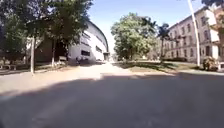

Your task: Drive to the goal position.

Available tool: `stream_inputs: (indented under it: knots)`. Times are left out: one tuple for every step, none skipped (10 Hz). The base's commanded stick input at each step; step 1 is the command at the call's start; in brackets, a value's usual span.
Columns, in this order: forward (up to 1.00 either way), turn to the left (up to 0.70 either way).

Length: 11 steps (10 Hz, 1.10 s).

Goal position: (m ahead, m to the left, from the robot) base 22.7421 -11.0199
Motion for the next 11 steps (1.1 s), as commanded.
stream_inputs:
  knots:
    - [0.70,0.35]
    - [0.70,0.35]
    - [0.70,0.35]
    - [0.70,0.35]
    - [0.70,0.34]
    - [0.70,0.17]
    - [0.70,0.02]
    - [0.70,0.00]
    - [0.70,0.00]
    - [0.70,0.00]
    - [0.70,0.00]
